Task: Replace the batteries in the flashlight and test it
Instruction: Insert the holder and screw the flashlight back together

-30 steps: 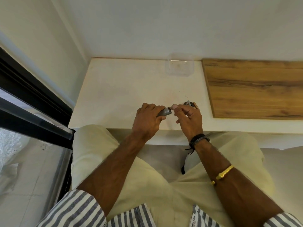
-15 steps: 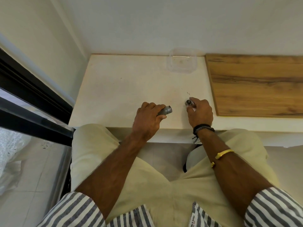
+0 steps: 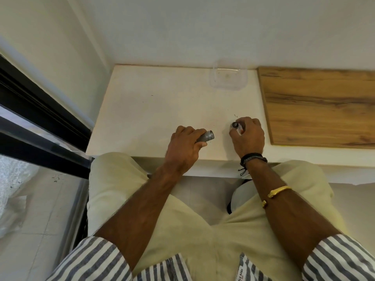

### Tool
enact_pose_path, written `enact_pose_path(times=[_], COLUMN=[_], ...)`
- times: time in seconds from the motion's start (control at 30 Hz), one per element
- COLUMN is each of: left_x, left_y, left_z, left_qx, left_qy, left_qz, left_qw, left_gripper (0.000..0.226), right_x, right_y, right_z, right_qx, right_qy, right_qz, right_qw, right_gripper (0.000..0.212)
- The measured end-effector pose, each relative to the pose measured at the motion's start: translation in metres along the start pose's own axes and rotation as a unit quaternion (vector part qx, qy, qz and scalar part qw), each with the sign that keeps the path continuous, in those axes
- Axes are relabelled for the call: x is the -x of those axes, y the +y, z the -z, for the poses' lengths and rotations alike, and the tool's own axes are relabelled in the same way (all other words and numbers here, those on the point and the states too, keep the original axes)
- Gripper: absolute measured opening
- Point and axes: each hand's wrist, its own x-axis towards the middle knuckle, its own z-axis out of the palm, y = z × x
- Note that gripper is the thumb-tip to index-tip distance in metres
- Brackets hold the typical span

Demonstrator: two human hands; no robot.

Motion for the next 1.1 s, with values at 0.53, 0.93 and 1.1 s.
enact_pose_path(times=[0.53, 0.93, 1.1], left_x=[0.0, 0.001, 0.001], left_y=[0.009, 0.005, 0.004], left_z=[0.002, 0.0, 0.0], left_qx=[-0.006, -0.01, -0.016], left_qy=[-0.006, -0.009, 0.007], left_qz=[-0.012, -0.042, -0.056], left_qw=[1.0, 0.999, 0.998], left_gripper=[0.034, 0.032, 0.03], right_x=[0.039, 0.038, 0.038], right_y=[-0.028, -0.026, -0.024], right_z=[0.033, 0.035, 0.033], right_qx=[-0.197, -0.127, -0.119], right_qy=[-0.135, -0.134, -0.136], right_qz=[0.129, 0.22, 0.194], right_qw=[0.962, 0.958, 0.964], right_gripper=[0.03, 0.032, 0.03])
